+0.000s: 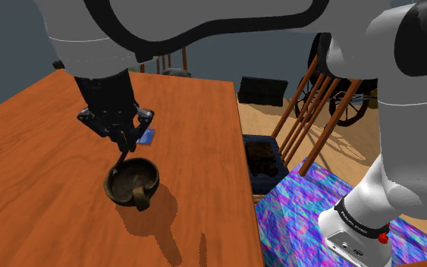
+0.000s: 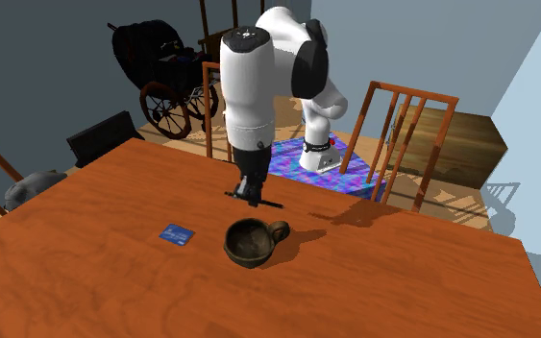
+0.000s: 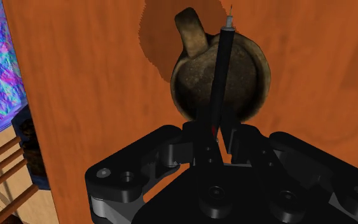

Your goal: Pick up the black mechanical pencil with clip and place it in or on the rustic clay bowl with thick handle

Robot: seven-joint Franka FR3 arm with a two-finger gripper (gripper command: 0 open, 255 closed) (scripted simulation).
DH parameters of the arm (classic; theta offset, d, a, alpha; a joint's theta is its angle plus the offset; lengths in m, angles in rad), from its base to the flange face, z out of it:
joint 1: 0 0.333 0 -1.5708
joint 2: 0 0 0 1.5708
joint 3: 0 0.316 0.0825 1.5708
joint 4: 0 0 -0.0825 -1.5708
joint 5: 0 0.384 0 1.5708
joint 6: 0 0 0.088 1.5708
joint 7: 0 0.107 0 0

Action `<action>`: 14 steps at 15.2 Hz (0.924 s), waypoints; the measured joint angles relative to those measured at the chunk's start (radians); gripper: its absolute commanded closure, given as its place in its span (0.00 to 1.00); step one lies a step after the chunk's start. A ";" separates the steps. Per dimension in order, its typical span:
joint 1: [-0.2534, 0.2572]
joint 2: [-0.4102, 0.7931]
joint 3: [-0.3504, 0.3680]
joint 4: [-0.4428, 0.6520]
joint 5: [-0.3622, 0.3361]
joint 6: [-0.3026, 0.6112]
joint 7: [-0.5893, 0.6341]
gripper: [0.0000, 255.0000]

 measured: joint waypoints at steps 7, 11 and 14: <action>-0.011 0.018 -0.009 -0.068 -0.014 0.074 0.015 1.00; -0.021 0.024 -0.012 -0.115 -0.021 0.121 0.025 1.00; -0.031 0.028 -0.015 -0.153 -0.026 0.159 0.031 1.00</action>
